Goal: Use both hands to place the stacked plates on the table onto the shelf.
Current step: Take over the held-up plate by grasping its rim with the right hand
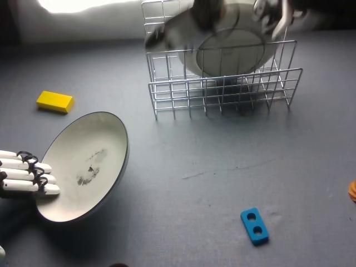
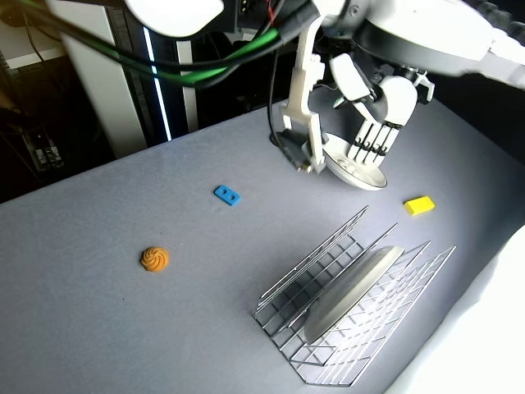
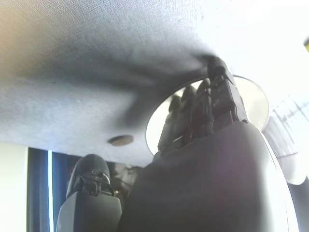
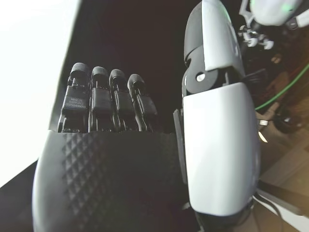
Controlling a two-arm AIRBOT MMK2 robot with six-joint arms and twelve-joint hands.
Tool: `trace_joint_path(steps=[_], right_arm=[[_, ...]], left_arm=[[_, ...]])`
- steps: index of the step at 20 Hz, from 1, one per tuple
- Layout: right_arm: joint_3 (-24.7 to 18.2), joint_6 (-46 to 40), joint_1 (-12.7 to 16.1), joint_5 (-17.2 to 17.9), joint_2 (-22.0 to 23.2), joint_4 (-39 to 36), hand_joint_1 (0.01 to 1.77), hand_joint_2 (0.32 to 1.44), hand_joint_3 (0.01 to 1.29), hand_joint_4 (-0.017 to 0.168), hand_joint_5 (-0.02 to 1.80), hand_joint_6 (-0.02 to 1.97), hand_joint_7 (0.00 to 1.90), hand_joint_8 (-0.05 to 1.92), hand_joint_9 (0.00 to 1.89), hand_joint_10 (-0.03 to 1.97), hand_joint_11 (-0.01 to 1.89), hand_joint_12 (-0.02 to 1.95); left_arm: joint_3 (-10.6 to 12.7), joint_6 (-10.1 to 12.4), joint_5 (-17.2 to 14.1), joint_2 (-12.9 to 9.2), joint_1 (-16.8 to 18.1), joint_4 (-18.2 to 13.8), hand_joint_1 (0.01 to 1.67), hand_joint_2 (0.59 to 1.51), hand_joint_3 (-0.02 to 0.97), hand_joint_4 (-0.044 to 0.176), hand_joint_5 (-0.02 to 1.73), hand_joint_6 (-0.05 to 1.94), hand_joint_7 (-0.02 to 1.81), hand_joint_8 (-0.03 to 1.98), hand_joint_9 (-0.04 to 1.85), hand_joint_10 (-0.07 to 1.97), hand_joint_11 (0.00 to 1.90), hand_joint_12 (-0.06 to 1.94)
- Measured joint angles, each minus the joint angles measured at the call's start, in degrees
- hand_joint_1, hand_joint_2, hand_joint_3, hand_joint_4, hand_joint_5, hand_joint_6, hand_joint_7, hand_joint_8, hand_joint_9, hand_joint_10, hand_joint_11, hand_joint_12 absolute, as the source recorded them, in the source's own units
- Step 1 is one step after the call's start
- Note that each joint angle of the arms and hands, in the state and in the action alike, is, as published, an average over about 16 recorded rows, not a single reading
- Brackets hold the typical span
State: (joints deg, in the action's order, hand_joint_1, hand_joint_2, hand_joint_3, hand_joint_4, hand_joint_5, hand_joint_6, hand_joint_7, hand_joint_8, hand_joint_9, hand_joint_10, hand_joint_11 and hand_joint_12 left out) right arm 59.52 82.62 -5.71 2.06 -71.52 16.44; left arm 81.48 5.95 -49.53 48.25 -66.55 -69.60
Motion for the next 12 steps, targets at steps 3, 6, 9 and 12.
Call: trace_joint_path(steps=[3, 6, 9, 12], right_arm=[[-2.08, 2.76, -2.64, -0.15, -1.90, -3.58, 1.24, 0.95, 0.02, 0.003, 0.02, 0.04, 0.01, 0.01, 0.02, 0.01, 0.02, 0.01], [-2.50, 5.68, -5.51, -0.43, -4.21, -4.23, 1.24, 0.94, 0.02, 0.004, 0.02, 0.04, 0.01, 0.01, 0.02, 0.01, 0.02, 0.00], [-1.66, 7.99, -8.32, -0.87, -6.65, -4.19, 1.24, 0.93, 0.02, 0.003, 0.02, 0.04, 0.02, 0.01, 0.02, 0.01, 0.02, 0.00], [-0.26, 9.58, -10.70, -1.37, -9.04, -4.14, 1.25, 0.93, 0.02, 0.003, 0.02, 0.04, 0.02, 0.01, 0.02, 0.01, 0.02, 0.00]], left_arm=[[0.03, 0.00, -0.03, 0.04, -0.02, 0.01, 0.02, 1.107, 0.010, -0.004, 0.03, -0.01, 0.03, 0.00, -0.01, -0.04, 0.04, 0.13], [0.08, 0.00, -0.08, 0.09, -0.05, 0.01, 0.02, 1.107, 0.009, -0.004, 0.04, -0.01, 0.03, 0.00, -0.01, -0.04, 0.03, 0.14], [0.13, 0.00, -0.13, 0.11, -0.06, 0.01, 0.02, 1.105, 0.010, -0.005, 0.04, -0.01, 0.03, 0.00, -0.01, -0.04, 0.03, 0.14], [0.16, 0.01, -0.16, 0.12, -0.06, 0.01, 0.02, 1.103, 0.009, -0.005, 0.04, -0.01, 0.03, 0.00, -0.01, -0.04, 0.03, 0.15]])
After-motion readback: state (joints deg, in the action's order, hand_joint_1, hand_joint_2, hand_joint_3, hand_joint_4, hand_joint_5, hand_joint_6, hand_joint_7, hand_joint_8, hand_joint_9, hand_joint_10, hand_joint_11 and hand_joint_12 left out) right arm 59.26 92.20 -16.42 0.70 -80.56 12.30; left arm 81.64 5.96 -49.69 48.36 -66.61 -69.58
